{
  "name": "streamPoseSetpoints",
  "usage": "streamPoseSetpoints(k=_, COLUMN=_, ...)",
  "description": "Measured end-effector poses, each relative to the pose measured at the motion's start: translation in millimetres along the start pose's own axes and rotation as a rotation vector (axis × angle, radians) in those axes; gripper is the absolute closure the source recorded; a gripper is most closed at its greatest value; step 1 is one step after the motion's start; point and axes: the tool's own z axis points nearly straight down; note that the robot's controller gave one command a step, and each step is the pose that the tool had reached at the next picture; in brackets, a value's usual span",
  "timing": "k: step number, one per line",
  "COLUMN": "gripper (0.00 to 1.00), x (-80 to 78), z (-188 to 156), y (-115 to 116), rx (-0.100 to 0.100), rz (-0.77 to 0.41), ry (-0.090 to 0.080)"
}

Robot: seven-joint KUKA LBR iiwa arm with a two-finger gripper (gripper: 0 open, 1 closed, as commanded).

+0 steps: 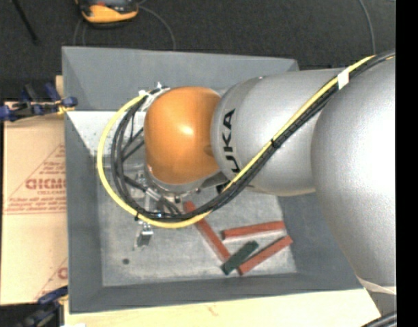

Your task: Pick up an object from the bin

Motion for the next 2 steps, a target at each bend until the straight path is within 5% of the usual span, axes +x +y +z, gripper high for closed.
streamPoseSetpoints(k=1, gripper=0.0, x=-2.0, z=-5, y=-1, rx=-0.002, rz=0.004, ry=-0.007)
streamPoseSetpoints(k=2, gripper=0.0, x=-43.0, z=10, y=-44, rx=0.0, rz=-0.011, ry=-0.011)
